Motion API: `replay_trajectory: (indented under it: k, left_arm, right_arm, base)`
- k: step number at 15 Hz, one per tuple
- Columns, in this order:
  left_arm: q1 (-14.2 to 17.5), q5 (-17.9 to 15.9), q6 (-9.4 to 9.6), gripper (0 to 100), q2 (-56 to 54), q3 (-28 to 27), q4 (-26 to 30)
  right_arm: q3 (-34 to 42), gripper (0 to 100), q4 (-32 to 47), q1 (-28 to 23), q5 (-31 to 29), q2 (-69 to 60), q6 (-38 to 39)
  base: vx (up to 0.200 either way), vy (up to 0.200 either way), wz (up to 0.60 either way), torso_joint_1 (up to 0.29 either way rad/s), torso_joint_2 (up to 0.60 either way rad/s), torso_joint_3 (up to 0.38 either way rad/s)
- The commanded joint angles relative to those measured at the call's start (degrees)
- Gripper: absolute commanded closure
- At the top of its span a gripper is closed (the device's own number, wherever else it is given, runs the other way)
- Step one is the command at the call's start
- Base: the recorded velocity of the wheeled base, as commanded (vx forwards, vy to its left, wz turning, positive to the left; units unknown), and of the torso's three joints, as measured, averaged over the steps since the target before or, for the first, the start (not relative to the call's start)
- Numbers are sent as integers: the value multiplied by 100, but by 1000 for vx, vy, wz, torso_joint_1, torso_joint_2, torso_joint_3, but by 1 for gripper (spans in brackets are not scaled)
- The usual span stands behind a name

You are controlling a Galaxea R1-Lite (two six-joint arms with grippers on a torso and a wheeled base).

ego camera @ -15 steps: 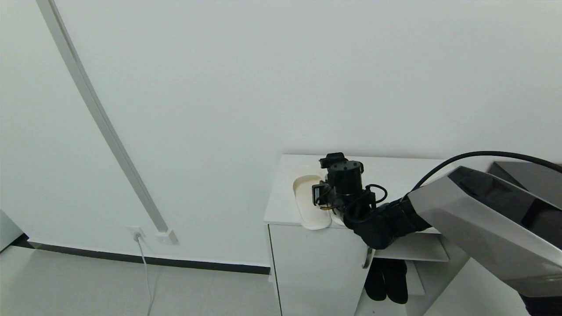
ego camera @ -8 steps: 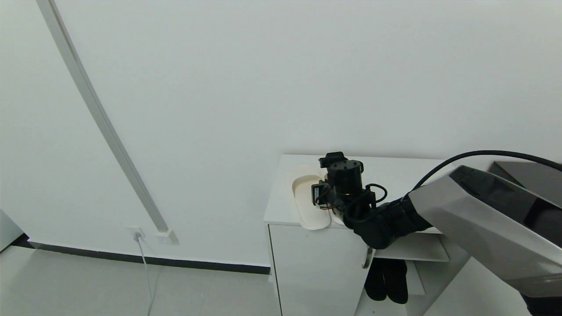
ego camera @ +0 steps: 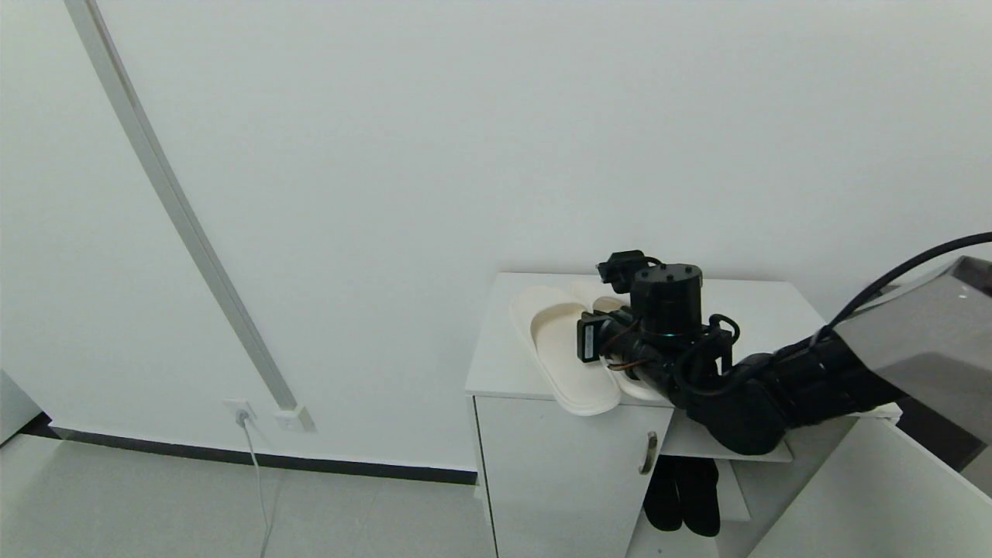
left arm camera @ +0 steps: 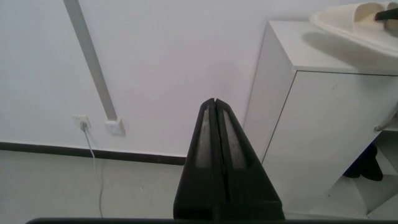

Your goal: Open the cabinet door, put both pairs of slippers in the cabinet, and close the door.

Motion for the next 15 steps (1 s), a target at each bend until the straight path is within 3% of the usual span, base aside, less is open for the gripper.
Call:
replay_trajectory:
  k: [1,8,15]
  left_arm:
    - [1,4,-2,100,7,1,2]
    - [1,4,16,100,7,9,2]
    - [1,4,51,100,7,9,2]
  right_arm:
    - [677,100,-213,2,44,-737,-8]
    - [2496,100,-547,19,748,-2091,10]
    - [2611,100,-565,142,827,-2170,-16]
  base:
    - [0,0,0,0,0,0]
    - [0,0,0,0,0,0]
    - [0,0,0,0,0,0]
